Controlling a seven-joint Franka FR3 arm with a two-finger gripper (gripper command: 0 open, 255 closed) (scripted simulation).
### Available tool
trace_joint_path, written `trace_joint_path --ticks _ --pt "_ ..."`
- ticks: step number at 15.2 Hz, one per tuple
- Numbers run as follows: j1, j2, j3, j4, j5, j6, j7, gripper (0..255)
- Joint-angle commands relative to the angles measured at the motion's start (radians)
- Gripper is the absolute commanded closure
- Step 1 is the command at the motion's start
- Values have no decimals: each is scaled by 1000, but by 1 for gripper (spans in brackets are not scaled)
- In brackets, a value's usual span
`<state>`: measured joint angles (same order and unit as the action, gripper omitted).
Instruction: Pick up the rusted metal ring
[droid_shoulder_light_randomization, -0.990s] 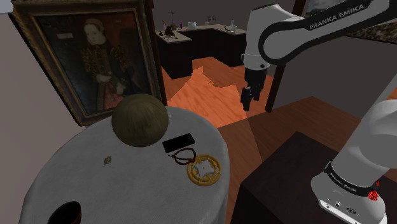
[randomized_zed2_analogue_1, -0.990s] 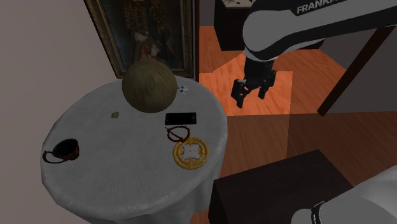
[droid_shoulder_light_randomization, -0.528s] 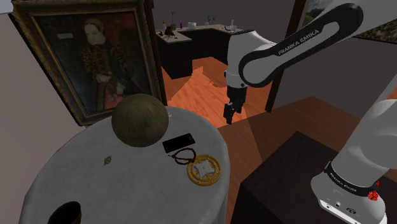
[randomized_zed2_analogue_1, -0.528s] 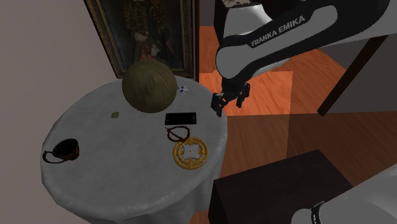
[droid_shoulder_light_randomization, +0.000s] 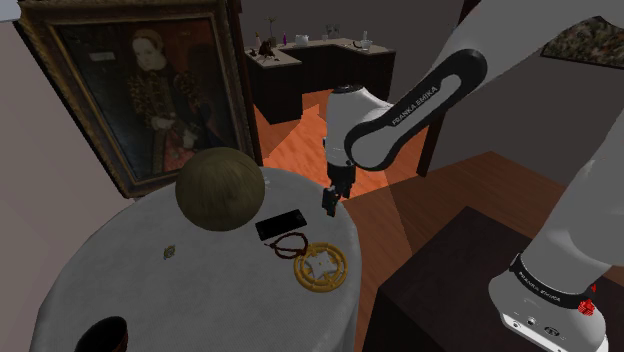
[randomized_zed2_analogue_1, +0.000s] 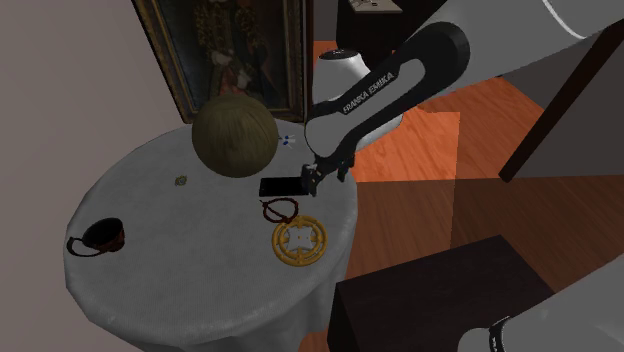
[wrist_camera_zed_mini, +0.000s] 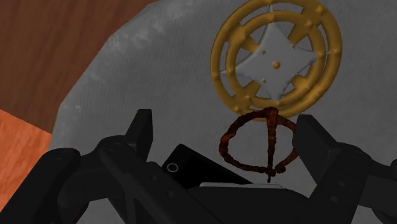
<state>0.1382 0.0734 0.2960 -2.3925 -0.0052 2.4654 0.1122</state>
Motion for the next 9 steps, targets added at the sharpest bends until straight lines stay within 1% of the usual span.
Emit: trace_joint_path --ticks 1,5,9 --pt "16 78 7 45 -32 40 28 0" --pt "58 229 1 143 -99 103 77 0" --pt "112 376 -16 258 -156 146 115 0"
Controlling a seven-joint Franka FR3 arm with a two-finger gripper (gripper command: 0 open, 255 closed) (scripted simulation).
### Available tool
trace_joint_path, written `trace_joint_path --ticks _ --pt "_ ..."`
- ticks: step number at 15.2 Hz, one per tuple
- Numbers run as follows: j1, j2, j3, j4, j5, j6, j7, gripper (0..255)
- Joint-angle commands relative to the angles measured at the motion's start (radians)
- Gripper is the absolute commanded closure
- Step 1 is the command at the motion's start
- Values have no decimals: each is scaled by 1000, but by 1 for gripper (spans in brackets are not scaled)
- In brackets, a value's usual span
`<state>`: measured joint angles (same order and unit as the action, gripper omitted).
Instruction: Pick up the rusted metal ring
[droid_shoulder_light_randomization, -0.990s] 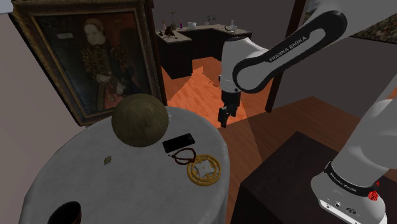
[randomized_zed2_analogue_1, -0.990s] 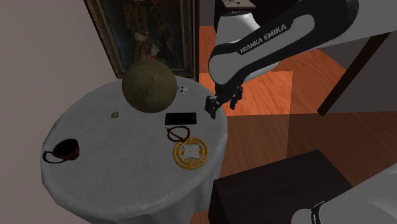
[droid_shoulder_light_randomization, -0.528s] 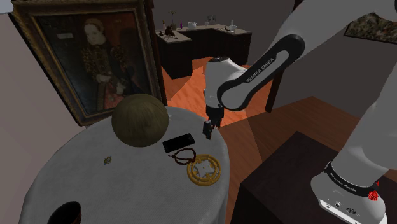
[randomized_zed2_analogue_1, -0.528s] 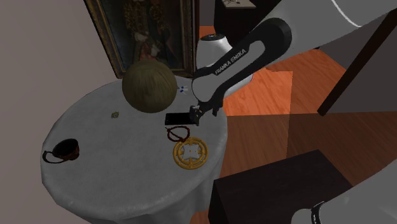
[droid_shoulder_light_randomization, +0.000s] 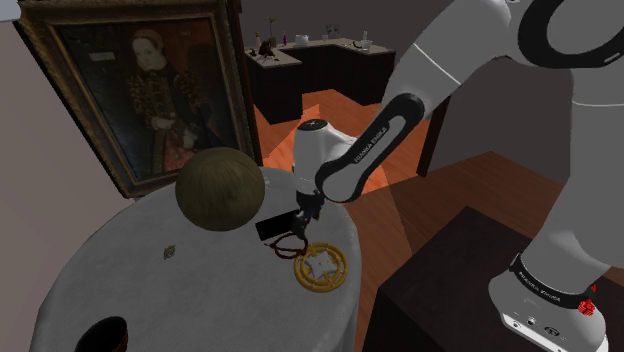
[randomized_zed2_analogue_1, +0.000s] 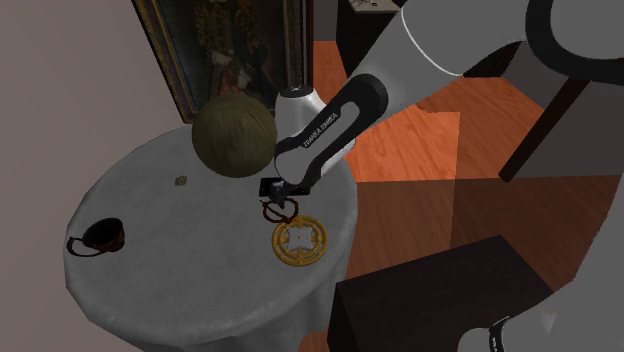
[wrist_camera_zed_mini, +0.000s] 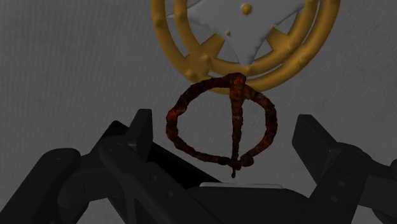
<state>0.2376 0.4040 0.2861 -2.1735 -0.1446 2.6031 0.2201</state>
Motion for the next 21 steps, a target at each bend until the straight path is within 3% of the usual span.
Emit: trace_joint_path --ticks 1,7,16,17,21 --pt "28 81 -12 71 -28 16 14 0" --pt "108 279 -36 268 -76 39 37 0" --pt "129 368 -63 300 -96 96 48 0" --pt "129 369 -63 302 -96 96 48 255" --pt "129 369 -64 301 -96 96 49 255"
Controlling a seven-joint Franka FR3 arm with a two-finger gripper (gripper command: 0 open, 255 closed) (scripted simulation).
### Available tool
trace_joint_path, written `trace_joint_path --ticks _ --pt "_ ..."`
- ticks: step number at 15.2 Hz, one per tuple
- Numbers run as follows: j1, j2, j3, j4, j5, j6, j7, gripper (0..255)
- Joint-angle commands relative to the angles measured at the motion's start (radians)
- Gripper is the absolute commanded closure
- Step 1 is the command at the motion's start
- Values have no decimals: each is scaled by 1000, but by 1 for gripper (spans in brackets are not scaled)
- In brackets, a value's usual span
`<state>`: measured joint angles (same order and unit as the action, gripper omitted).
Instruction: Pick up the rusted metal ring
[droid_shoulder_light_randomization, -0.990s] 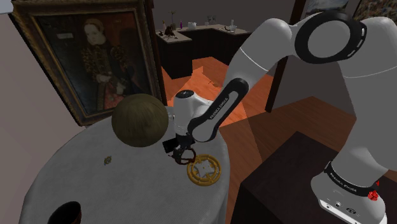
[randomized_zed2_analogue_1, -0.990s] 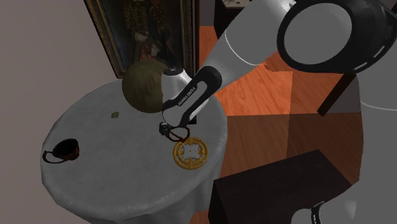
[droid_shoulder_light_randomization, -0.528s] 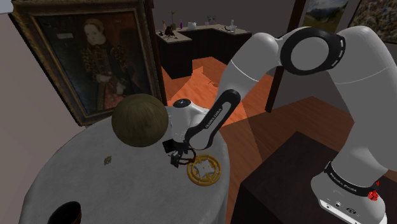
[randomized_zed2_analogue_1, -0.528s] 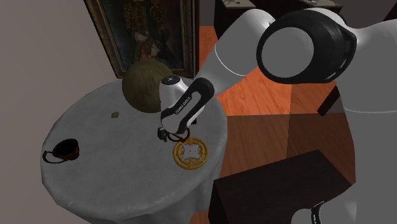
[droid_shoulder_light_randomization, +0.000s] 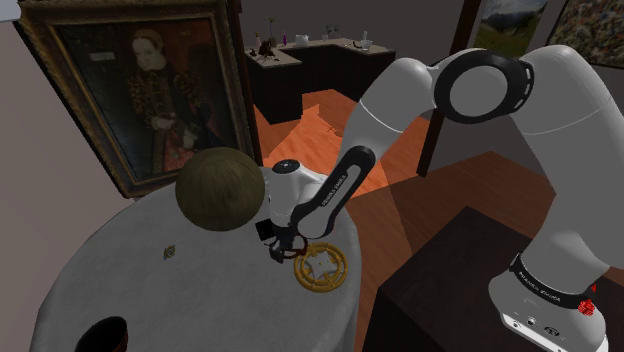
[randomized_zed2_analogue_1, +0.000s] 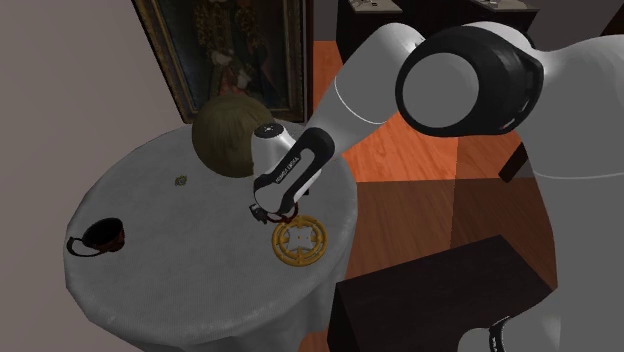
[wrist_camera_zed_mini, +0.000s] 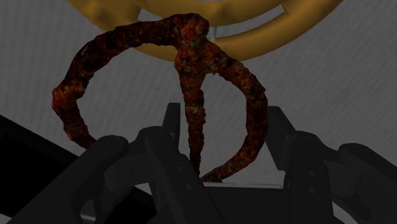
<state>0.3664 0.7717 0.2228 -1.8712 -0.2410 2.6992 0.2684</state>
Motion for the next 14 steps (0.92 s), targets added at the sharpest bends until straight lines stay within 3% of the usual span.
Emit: trace_joint_path --ticks 1,14 --pt "0 2 0 0 0 -1 0 255" --pt "-25 -105 32 -39 25 -69 -13 255"
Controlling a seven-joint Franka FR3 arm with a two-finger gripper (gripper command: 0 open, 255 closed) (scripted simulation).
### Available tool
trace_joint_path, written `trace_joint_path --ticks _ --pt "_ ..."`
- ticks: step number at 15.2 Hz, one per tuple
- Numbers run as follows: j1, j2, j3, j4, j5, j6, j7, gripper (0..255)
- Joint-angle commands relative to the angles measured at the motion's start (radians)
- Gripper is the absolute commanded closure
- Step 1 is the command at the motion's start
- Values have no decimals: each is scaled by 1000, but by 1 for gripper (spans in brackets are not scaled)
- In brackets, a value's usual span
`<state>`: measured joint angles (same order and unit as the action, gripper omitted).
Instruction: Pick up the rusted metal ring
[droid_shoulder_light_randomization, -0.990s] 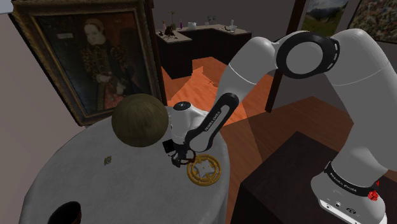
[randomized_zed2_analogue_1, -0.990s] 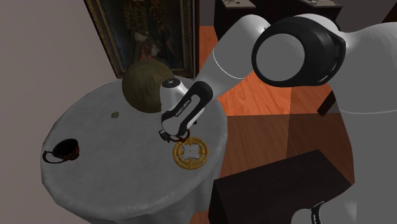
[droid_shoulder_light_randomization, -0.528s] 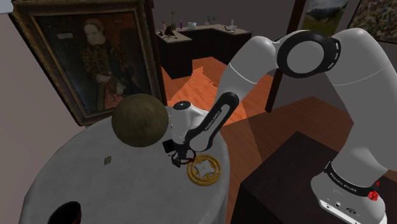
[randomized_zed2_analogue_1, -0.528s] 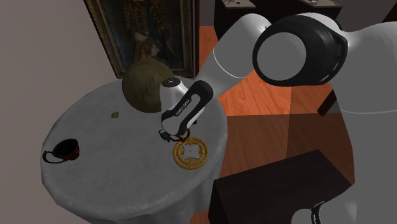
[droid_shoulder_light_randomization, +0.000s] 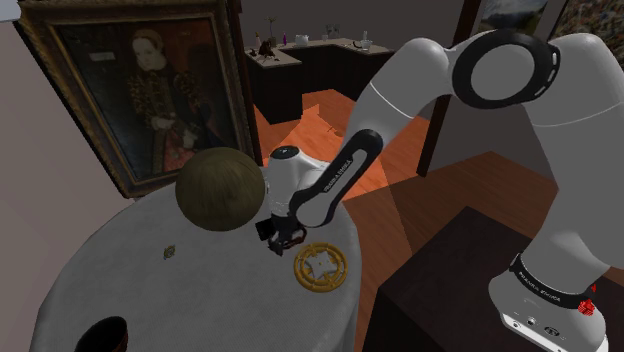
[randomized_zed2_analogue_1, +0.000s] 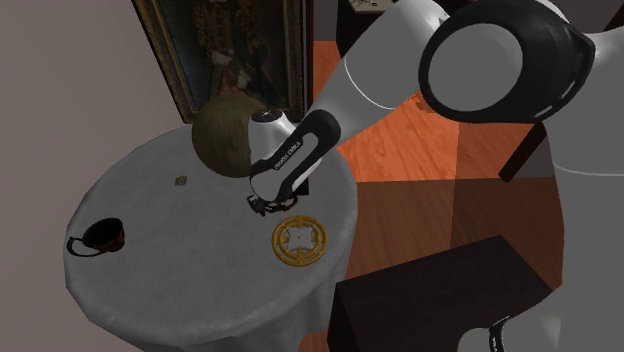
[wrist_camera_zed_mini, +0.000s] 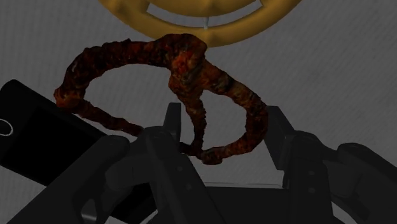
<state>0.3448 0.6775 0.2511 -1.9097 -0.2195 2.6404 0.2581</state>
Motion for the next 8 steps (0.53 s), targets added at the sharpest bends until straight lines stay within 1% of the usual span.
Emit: trace_joint_path --ticks 1,6,8 --pt "-7 -22 7 -4 6 -18 -5 255" --pt "-20 -76 25 -16 23 -61 -14 255" --pt "-20 -78 25 -16 24 -62 -15 255"
